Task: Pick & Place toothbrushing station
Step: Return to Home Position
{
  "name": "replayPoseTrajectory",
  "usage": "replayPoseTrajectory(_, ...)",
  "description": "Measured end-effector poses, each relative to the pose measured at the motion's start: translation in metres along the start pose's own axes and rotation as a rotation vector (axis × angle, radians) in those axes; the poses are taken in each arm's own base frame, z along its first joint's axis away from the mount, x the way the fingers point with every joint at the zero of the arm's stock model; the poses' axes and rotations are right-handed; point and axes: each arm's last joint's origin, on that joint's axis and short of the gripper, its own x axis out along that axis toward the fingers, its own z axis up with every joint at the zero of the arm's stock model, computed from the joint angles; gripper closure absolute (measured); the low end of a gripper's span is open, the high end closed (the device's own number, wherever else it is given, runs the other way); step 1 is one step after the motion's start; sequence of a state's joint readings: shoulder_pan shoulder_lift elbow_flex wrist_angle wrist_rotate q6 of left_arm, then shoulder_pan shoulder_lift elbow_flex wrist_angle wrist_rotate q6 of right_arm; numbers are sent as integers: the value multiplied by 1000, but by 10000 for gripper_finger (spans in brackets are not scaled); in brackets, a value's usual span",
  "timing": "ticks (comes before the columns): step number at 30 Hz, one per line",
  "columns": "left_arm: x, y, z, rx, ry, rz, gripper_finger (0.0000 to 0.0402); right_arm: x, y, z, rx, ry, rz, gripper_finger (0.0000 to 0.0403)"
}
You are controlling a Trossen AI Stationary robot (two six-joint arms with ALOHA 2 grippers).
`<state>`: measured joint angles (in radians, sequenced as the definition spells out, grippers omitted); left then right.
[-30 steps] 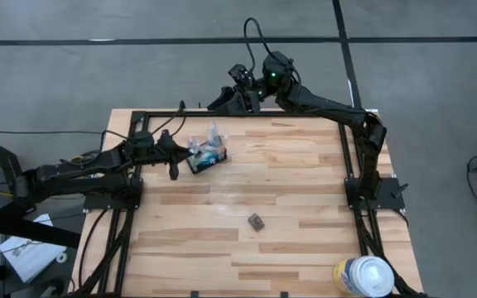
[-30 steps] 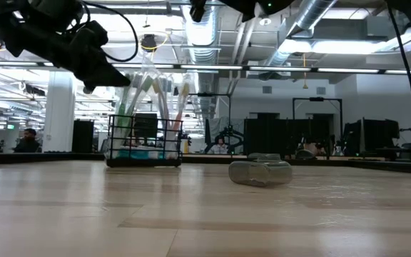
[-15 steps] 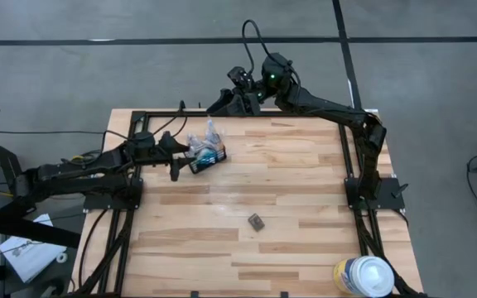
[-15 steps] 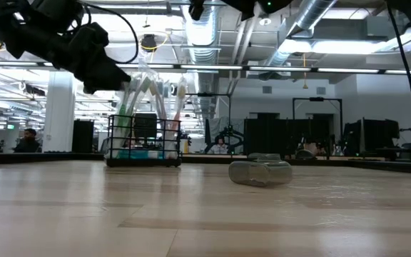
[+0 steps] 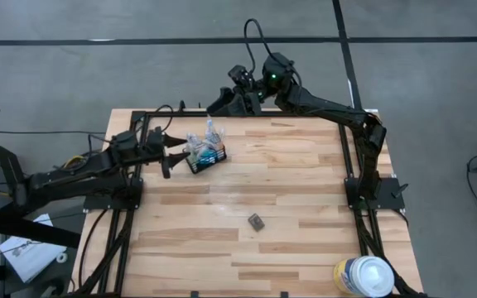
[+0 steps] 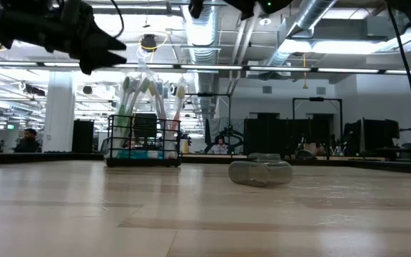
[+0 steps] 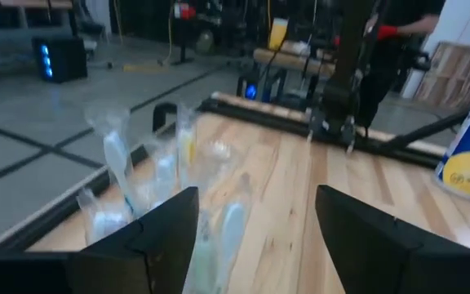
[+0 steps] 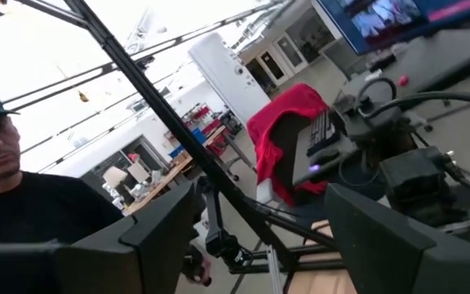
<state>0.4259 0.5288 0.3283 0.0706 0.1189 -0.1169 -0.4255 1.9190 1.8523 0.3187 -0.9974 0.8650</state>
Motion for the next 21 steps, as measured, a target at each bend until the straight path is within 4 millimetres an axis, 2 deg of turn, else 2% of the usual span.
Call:
replayPoseTrajectory(5,-12,-3,17,-12,-160,-6,160,0,5,4,-69,-32,32,138)
replayPoseTrajectory(11,-40,-12,72,-122,-392,-53,160,-11,27,30,-158,-44,78,138)
replayPoseTrajectory(13,-49,-15,85,-152,-443,-72,160,-18,35,40,-122,-25,103,138)
replayPoseTrajectory(15,-60,-17,94,-152,-491,-85,160,-27,38,48,-63,-22,107,138)
replayPoseTrajectory(17,-70,-19,101,-172,-539,-103,160,-33,44,52,-82,-30,110,138)
replayPoseTrajectory(21,-83,-22,104,-196,-583,-145,160,-42,59,57,-232,-6,137,138)
